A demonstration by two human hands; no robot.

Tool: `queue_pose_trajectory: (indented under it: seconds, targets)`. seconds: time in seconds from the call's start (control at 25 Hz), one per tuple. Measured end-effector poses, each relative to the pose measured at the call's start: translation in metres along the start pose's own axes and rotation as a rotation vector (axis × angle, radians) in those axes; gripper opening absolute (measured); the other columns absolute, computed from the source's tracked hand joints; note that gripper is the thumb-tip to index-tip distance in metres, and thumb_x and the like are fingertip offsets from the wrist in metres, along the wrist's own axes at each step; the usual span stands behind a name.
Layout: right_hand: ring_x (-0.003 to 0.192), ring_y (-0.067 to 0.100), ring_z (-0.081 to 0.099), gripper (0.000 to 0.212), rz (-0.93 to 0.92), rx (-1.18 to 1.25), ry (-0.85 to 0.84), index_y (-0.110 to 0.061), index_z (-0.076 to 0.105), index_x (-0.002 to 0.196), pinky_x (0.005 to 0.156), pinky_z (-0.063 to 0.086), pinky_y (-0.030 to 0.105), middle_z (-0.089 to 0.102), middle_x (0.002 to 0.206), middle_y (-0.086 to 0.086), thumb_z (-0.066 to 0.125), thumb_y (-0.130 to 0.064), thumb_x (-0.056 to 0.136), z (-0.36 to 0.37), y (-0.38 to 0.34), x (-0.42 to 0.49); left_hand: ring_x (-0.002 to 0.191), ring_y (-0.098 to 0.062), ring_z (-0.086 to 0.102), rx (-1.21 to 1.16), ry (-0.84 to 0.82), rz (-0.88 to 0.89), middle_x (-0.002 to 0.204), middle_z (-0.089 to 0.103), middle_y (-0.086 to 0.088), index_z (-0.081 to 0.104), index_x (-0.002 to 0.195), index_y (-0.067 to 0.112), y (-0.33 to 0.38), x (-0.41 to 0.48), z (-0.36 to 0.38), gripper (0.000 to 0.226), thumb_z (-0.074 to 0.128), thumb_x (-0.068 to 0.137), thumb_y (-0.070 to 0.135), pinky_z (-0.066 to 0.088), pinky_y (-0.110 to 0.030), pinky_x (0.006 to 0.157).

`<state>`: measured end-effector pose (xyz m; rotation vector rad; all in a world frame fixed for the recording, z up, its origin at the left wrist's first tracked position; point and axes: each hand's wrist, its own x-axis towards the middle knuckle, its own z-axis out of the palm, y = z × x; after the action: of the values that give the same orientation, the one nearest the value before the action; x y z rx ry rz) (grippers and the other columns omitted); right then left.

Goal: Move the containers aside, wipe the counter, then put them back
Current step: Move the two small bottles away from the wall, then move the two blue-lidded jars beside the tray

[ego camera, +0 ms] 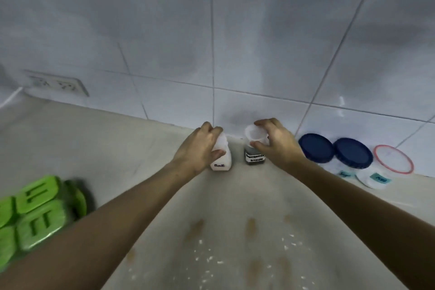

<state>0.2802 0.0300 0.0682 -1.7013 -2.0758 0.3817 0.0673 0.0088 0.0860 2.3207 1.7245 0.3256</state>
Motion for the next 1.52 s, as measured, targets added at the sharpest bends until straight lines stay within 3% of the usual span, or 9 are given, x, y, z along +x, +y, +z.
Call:
queue_pose_trajectory:
  seconds: [0.2, 0.48, 0.76, 0.96, 1.08, 1.24, 1.4, 1.52]
  targets:
    - [0.105, 0.024, 0.059, 0.05, -0.157, 0.136, -0.09, -0.019, 0.055, 0.124, 0.092, 0.05, 0.042, 0.055, 0.124, 0.002, 0.072, -0.032, 0.079, 0.052, -0.102, 0.01, 0.11, -0.032, 0.054, 0.043, 0.043, -0.233, 0.124, 0.051, -0.012, 0.048, 0.134, 0.014, -0.093, -0.061, -0.057, 0.055, 0.063, 0.085, 0.034, 0.042, -0.034, 0.091]
    - [0.111, 0.023, 0.057, 0.05, -0.297, 0.199, -0.168, -0.019, 0.052, 0.126, 0.094, 0.048, 0.042, 0.054, 0.128, 0.002, 0.069, -0.033, 0.081, 0.13, -0.215, 0.02, 0.107, -0.032, 0.056, 0.095, 0.08, -0.401, 0.119, 0.054, -0.014, 0.052, 0.129, 0.014, -0.186, -0.116, -0.075, 0.053, 0.065, 0.085, 0.039, 0.045, -0.036, 0.089]
    - [0.116, 0.023, 0.055, 0.049, -0.327, 0.184, -0.182, -0.018, 0.052, 0.129, 0.098, 0.041, 0.032, 0.052, 0.132, 0.001, 0.068, -0.029, 0.084, 0.161, -0.251, 0.029, 0.109, -0.032, 0.055, 0.034, 0.18, -0.481, 0.12, 0.054, -0.013, 0.055, 0.127, 0.013, -0.216, -0.131, -0.069, 0.053, 0.067, 0.083, 0.038, 0.045, -0.036, 0.091]
    - [0.119, 0.024, 0.053, 0.059, -0.309, 0.196, -0.223, -0.022, 0.043, 0.134, 0.099, 0.044, 0.039, 0.045, 0.138, 0.001, 0.068, -0.036, 0.083, 0.163, -0.256, 0.032, 0.11, -0.03, 0.053, 0.14, 0.231, -0.459, 0.117, 0.057, -0.01, 0.057, 0.123, 0.015, -0.218, -0.127, -0.069, 0.054, 0.059, 0.081, 0.049, 0.047, -0.041, 0.087]
    - [0.118, 0.022, 0.055, 0.061, -0.29, 0.231, -0.21, -0.022, 0.039, 0.137, 0.096, 0.047, 0.042, 0.042, 0.141, 0.0, 0.066, -0.039, 0.085, 0.148, -0.237, 0.019, 0.108, -0.031, 0.053, 0.181, 0.314, -0.378, 0.113, 0.06, -0.009, 0.06, 0.118, 0.014, -0.205, -0.115, -0.076, 0.047, 0.052, 0.085, 0.046, 0.044, -0.043, 0.088]
    - [0.119, 0.015, 0.053, 0.055, -0.101, 0.259, -0.218, -0.021, 0.042, 0.136, 0.097, 0.049, 0.036, 0.043, 0.14, 0.0, 0.063, -0.038, 0.088, 0.102, -0.156, -0.019, 0.098, -0.032, 0.057, 0.158, 0.331, -0.188, 0.103, 0.063, -0.009, 0.063, 0.106, 0.013, -0.149, -0.073, -0.061, 0.035, 0.046, 0.086, 0.035, 0.045, -0.041, 0.082]
    - [0.104, 0.017, 0.059, 0.051, 0.068, 0.081, -0.157, -0.017, 0.047, 0.132, 0.086, 0.051, 0.033, 0.049, 0.13, 0.003, 0.062, -0.038, 0.089, 0.04, -0.037, -0.063, 0.097, -0.032, 0.058, 0.06, 0.254, -0.008, 0.103, 0.063, -0.008, 0.064, 0.105, 0.012, -0.068, -0.022, -0.009, 0.037, 0.043, 0.086, 0.037, 0.048, -0.041, 0.08]
    - [0.097, 0.032, 0.061, 0.044, 0.126, -0.131, -0.007, -0.007, 0.057, 0.12, 0.079, 0.048, 0.038, 0.06, 0.113, 0.013, 0.069, -0.03, 0.084, -0.015, 0.06, -0.084, 0.105, -0.032, 0.054, -0.03, 0.145, 0.069, 0.112, 0.06, -0.01, 0.06, 0.115, 0.011, 0.017, 0.017, 0.034, 0.034, 0.054, 0.088, 0.032, 0.047, -0.041, 0.085]
